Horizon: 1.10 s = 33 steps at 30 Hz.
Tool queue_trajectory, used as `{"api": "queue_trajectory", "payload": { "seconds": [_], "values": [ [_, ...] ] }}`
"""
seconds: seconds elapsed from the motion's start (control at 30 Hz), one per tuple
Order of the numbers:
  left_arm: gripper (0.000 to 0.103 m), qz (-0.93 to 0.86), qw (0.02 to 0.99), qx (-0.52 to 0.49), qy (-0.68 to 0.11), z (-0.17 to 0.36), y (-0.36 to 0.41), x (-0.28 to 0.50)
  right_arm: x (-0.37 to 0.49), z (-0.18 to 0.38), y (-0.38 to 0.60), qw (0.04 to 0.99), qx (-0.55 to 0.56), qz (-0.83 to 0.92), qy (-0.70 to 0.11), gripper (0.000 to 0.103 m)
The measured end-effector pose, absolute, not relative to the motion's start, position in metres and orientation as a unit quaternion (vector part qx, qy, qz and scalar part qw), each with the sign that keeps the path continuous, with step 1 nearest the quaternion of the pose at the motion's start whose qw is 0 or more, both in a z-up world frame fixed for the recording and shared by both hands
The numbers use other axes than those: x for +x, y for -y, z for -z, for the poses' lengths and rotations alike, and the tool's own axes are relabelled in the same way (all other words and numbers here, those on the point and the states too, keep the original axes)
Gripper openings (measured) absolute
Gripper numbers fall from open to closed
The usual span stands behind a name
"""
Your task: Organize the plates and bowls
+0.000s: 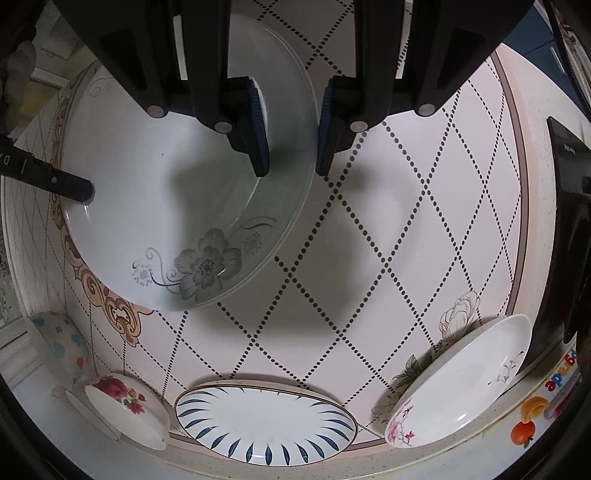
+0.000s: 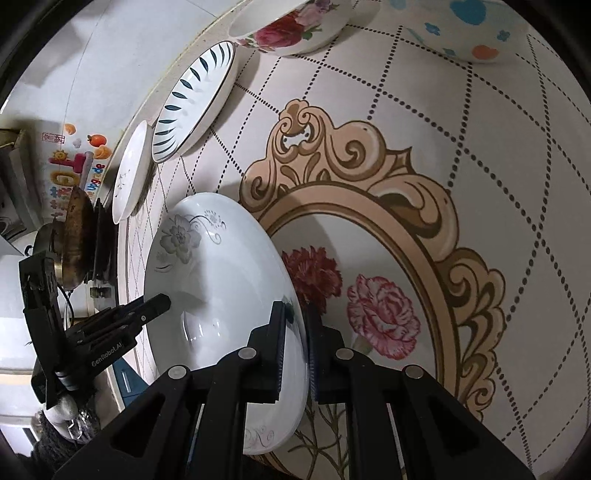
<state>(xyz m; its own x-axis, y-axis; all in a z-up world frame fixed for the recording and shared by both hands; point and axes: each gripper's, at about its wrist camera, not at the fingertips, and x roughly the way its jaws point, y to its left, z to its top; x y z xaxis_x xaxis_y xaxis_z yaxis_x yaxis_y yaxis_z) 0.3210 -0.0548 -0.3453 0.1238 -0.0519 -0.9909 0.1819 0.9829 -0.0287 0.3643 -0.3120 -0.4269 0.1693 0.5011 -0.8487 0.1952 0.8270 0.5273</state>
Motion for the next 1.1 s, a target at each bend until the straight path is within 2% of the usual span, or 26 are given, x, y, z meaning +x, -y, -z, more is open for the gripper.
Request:
{"api": "queue_trajectory", "payload": {
  "seconds": [0.37, 0.5, 0.7, 0.73, 0.8, 0.83, 0.87, 0.93, 1.1],
  "values": [
    [0.025, 0.072, 0.750, 0.050, -0.655, 0.345, 0.070, 0.320, 0.367, 0.425, 0.308, 0.708, 0.277, -0.112, -0.640, 0.015],
    [0.024, 0.083, 0.747, 0.047, -0.658, 0.345, 0.053, 0.322, 0.370, 0.426, 0.308, 0.700, 0.283, -0.107, -0.647, 0.015],
    [0.025, 0.088, 0.784, 0.018, -0.614, 0.286, 0.014, 0.341, 0.375, 0.395, 0.323, 0.706, 0.296, -0.079, -0.638, 0.015],
    [0.028, 0.085, 0.793, 0.009, -0.604, 0.274, 0.001, 0.349, 0.378, 0.385, 0.325, 0.710, 0.300, -0.074, -0.632, 0.016],
    [0.038, 0.071, 0.811, -0.006, -0.580, 0.255, -0.031, 0.373, 0.386, 0.360, 0.322, 0.724, 0.308, -0.071, -0.614, 0.026],
    [0.044, 0.062, 0.818, -0.012, -0.572, 0.249, -0.048, 0.385, 0.392, 0.349, 0.318, 0.731, 0.309, -0.070, -0.605, 0.037],
    [0.047, 0.050, 0.823, -0.016, -0.565, 0.246, -0.064, 0.398, 0.400, 0.337, 0.310, 0.738, 0.309, -0.068, -0.595, 0.046],
    [0.051, 0.028, 0.827, -0.025, -0.561, 0.249, -0.093, 0.422, 0.421, 0.321, 0.289, 0.744, 0.321, -0.079, -0.581, 0.057],
    [0.051, -0.025, 0.811, -0.044, -0.582, 0.290, -0.159, 0.486, 0.503, 0.315, 0.200, 0.741, 0.322, -0.134, -0.574, 0.058]
  ]
}}
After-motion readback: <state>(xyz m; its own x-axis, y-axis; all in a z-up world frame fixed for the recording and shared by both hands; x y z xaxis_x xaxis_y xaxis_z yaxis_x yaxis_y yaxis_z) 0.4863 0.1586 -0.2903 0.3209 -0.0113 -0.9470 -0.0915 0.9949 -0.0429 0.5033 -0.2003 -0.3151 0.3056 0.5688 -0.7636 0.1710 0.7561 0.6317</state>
